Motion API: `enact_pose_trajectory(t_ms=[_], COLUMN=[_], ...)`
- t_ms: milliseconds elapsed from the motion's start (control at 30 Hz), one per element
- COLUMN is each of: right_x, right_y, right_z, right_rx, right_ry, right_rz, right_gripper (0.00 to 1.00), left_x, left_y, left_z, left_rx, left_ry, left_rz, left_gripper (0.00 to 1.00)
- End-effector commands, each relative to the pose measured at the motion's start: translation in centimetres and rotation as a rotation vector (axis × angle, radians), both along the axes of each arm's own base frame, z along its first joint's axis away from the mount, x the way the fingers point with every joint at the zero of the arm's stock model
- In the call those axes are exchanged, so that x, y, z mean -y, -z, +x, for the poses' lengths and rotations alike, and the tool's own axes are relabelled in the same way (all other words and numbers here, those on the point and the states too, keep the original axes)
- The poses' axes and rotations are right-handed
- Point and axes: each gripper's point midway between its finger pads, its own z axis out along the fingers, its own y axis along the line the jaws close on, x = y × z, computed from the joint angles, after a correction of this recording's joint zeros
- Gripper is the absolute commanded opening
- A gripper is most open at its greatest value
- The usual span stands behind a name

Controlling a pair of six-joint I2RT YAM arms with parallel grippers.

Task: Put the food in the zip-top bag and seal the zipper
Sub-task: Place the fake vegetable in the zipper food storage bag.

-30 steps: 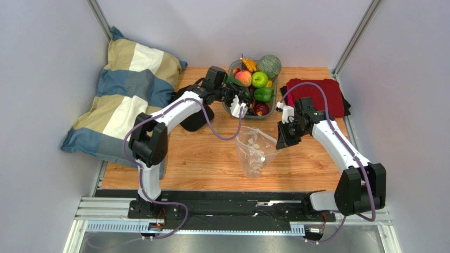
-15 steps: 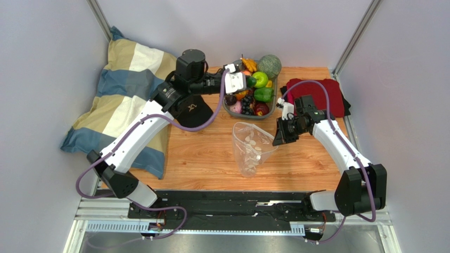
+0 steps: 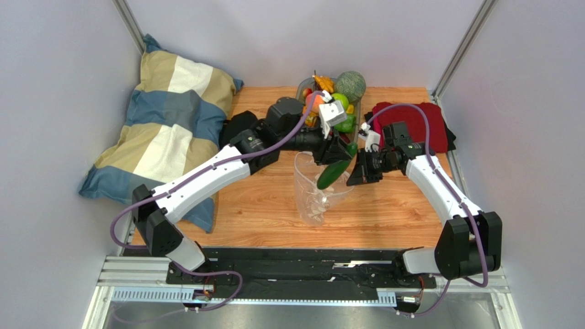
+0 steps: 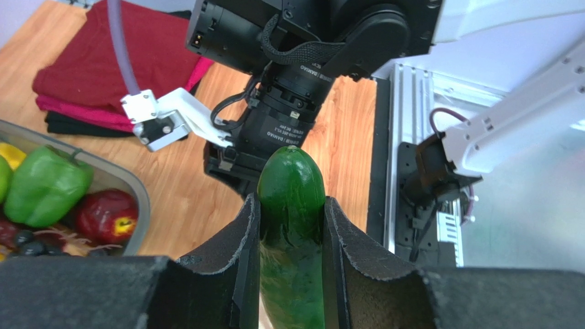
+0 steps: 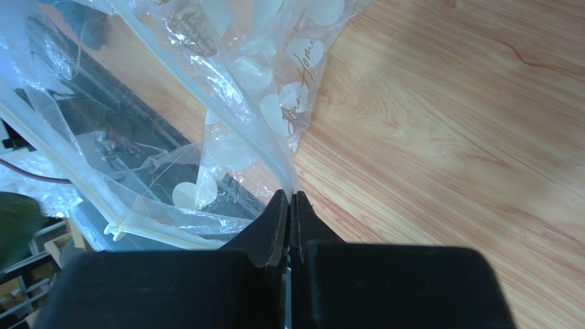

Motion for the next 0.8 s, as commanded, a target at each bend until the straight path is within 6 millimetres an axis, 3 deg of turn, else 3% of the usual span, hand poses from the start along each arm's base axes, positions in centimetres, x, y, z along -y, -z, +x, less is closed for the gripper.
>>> enact_pose_trajectory(t_ms=[0,100,133,300,400,467,533,567,667,767], right_x=[-1.3,-1.1,-0.8,-0.5,-0.6,-0.7,-0.6,-0.6,-0.6,-0.8], right_y=[-1.9,-2.1,-2.2,-2.1,-2.1,-2.0,-1.7,-1.7,-1.7,-2.0], right_z=[1.4,1.6,1.9,1.9,1.6,1.4,1.3,1.3,1.3,1.2], right_rx=[0.027,0.001,-0.005,-0.048,-0.048,-0.047,-0.052,-0.053,-0.056,-0.056], right_ry=[-0.002,0.016,0.033,0.056,0.042,0.036,0.036,0.037,0.037,0.031], right_rz=[0.091,0.132,0.145,0.214,0.232,0.232,0.23,0.23,0.231,0.247], right_gripper=[0.0,0.0,0.0,0.0,0.0,0.0,0.0,0.0,0.0,0.0], left_x=[2.2,1.8,1.3,-1.6,-2.0,-1.6,-0.8,-0.3,0.6,1.2], left_y=[-0.5,2.5,4.2,8.4,7.0,3.6,1.5,-0.8,-3.3,-2.5], left_z=[0.4,0.4,0.5,0.4,1.5,2.2,2.2,2.0,2.1,3.1], left_rx=[-0.01,-0.048,-0.065,-0.089,-0.024,0.049,0.088,0.116,0.169,0.201], left_ry=[-0.074,-0.124,-0.15,-0.238,-0.279,-0.278,-0.246,-0.219,-0.183,-0.2], left_rz=[-0.067,0.0,0.038,0.154,0.11,0.017,-0.026,-0.07,-0.12,-0.111], left_gripper=[0.0,0.0,0.0,0.0,0.0,0.0,0.0,0.0,0.0,0.0])
